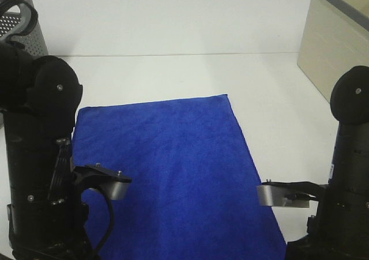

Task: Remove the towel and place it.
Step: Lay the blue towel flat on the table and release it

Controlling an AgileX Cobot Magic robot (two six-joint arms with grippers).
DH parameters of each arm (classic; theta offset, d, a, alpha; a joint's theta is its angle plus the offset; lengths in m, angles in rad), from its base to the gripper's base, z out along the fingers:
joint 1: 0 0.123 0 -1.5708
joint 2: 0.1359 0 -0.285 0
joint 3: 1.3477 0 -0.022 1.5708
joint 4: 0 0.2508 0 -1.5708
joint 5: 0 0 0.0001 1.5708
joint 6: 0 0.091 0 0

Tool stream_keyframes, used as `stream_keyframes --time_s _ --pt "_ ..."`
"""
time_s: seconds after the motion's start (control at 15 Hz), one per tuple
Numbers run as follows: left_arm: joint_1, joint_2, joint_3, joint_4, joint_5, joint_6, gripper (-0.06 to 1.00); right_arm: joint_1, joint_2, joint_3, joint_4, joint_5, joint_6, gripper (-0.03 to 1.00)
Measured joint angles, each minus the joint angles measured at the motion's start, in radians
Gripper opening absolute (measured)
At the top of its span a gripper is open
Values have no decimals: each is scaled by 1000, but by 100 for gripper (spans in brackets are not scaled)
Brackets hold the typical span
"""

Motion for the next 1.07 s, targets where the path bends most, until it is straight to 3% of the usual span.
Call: stream_keyframes --time_s 0.27,0.53,0.67,0.8,1.07 --pt "0 15 -1 -11 0 1 0 0 55 0 50 0 -39 2" --pt "0 29 -1 -78 0 30 0 -1 63 0 115 0 -80 2" --pt "0 38 -1 -87 0 33 2 -1 63 0 118 -3 -89 11" --pt "0 38 -1 -90 -9 34 15 -1 63 0 119 -4 -89 25" --pt "0 38 -1 -97 -16 23 60 -1 63 0 120 -7 -86 54"
